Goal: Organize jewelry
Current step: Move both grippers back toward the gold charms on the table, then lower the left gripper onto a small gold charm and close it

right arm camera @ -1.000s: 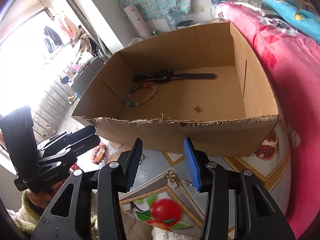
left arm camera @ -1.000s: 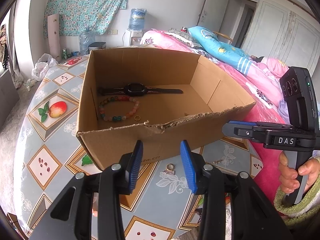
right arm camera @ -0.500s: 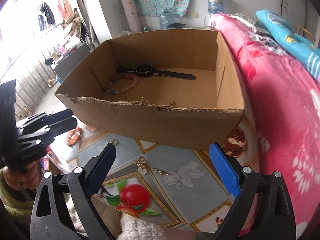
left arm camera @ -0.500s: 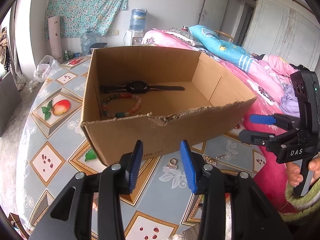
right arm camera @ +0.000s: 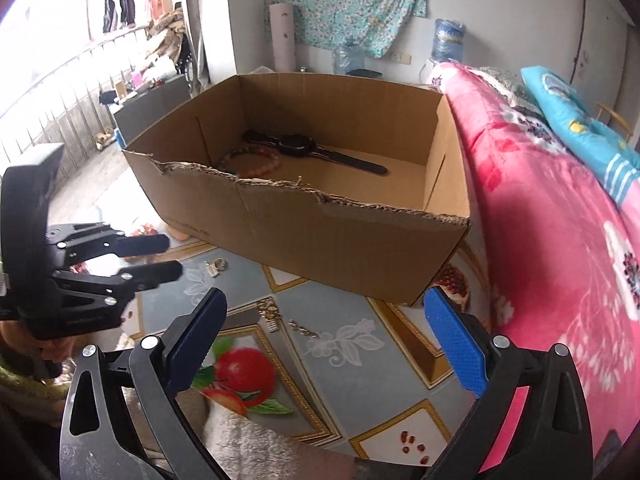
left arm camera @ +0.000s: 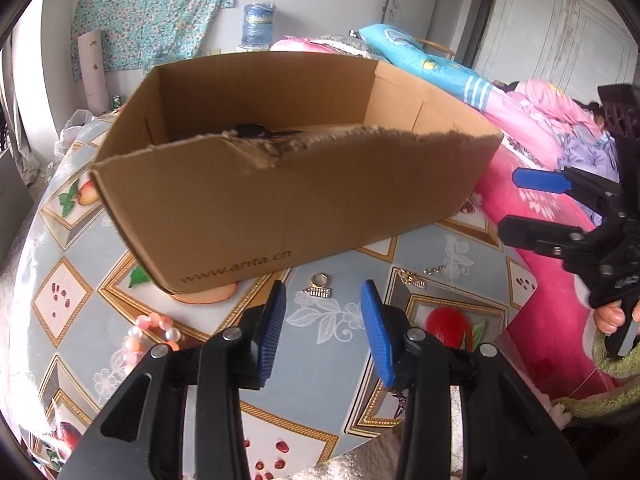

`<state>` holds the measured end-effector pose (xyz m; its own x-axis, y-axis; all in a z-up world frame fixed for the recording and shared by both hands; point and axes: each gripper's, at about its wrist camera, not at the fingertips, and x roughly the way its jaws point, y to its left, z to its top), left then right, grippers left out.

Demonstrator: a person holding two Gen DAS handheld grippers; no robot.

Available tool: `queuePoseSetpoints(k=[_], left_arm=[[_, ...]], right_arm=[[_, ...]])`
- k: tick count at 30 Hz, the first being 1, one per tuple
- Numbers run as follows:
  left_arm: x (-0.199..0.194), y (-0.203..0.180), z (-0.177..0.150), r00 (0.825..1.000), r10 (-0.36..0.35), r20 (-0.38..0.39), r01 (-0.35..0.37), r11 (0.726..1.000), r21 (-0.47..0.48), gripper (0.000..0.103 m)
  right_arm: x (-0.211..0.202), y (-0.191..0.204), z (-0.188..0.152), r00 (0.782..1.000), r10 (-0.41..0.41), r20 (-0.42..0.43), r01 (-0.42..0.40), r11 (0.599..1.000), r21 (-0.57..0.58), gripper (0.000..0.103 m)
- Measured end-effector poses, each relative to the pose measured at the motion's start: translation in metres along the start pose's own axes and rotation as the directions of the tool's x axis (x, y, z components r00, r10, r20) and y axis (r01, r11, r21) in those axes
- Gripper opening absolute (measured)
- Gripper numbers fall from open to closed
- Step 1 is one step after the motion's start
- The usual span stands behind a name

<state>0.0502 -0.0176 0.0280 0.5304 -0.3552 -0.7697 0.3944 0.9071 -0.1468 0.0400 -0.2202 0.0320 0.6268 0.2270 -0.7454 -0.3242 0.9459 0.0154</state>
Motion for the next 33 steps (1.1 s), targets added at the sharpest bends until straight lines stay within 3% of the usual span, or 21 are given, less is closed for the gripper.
queuePoseSetpoints(k=[9,18,26,33], left_arm=[[0.031,-0.005,0.005,0.998,0.06,-0.036,-0.057,0.996,0.065,0.038],[0.048,-0.007,0.006,0.994,0.095,-0.063,-0.087,0.989,0.116,0.037],[0.049,-0.011,0.005,0.994,0.093,-0.063,-0.082,0.983,0.161,0.015],[0.044,-0.008,0.0,0.994,0.092,-0.059,-0.082,0.984,0.158,0.014]], right_arm=[[0.016,0.013,-0.012,0.995,0.094,-0.037,-0.091,0.992,0.091,0.087],[0.026,0.016,-0.011,0.992,0.114,-0.046,-0.11,0.989,0.096,0.081],[0.029,0.013,-0.01,0.991,0.13,-0.044,-0.124,0.986,0.11,0.078],[0.026,0.012,-0.01,0.992,0.126,-0.031,-0.122,0.987,0.107,0.078]])
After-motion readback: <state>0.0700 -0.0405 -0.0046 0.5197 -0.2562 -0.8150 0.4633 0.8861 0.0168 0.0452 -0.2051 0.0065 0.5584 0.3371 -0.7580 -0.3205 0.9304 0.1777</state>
